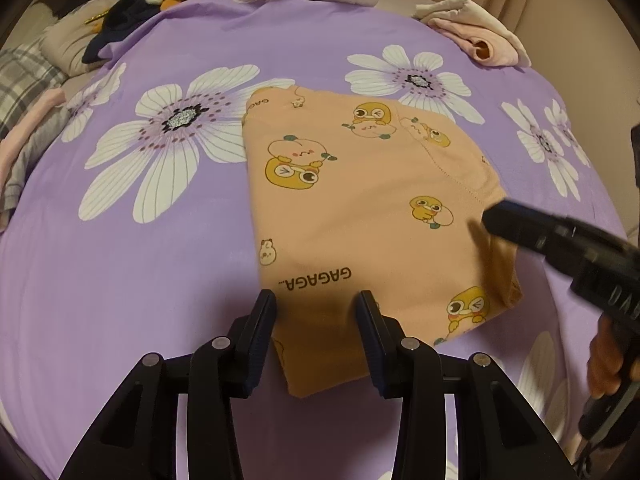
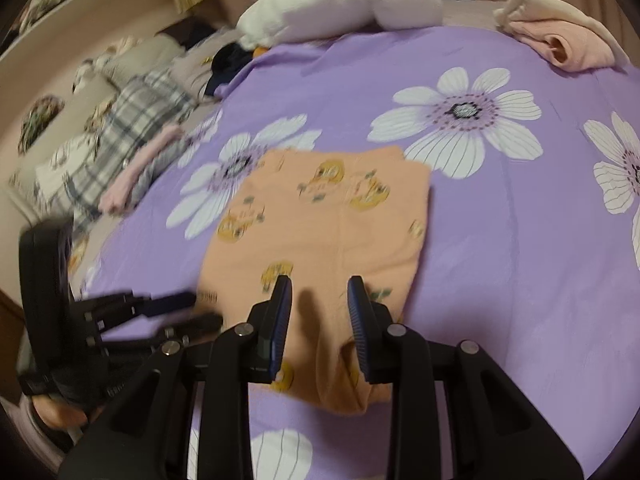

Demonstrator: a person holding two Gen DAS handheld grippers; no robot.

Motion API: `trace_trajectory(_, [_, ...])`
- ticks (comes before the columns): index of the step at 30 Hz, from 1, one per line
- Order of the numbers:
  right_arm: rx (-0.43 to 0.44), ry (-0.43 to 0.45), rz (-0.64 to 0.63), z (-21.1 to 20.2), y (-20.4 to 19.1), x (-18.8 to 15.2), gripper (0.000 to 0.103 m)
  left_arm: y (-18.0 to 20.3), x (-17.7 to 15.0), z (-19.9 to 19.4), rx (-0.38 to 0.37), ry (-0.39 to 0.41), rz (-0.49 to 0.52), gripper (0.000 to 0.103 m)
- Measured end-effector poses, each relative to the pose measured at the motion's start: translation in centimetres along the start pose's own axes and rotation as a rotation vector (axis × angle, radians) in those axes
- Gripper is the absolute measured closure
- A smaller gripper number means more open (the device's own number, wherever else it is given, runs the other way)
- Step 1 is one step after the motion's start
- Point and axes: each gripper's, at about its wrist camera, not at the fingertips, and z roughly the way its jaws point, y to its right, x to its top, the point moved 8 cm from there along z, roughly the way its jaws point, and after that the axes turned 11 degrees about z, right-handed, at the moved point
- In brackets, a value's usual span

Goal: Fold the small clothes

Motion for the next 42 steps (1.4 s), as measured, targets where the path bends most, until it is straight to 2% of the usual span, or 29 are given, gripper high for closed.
trace_trajectory(6, [-0.045,-0.040,0.028,1.6,1.2,-0.8,0.076,0.0,-0.2,0.0,-0.004,-0.002,-0.006,0.062])
trace_trajectory(15, [-0.005,-0.012,0.012,-0.3,0.4,-1.5,0.073,-0.2,-1.1,-0.1,-0.012,-0.015,-0.024,0.062])
trace_trajectory(20, [-0.043,-0.059,0.027,0.9,1.5,-2.6,0.075,-0.1,-1.2,0.1,-0.010,-0.019,-0.026,0.062])
trace_trajectory(42, [-0.040,-0.092,0.054,1.2,1.9,-3.8,0.078,-0.2,-1.9,0.0,-0.022,-0.029,-0.040,0.062])
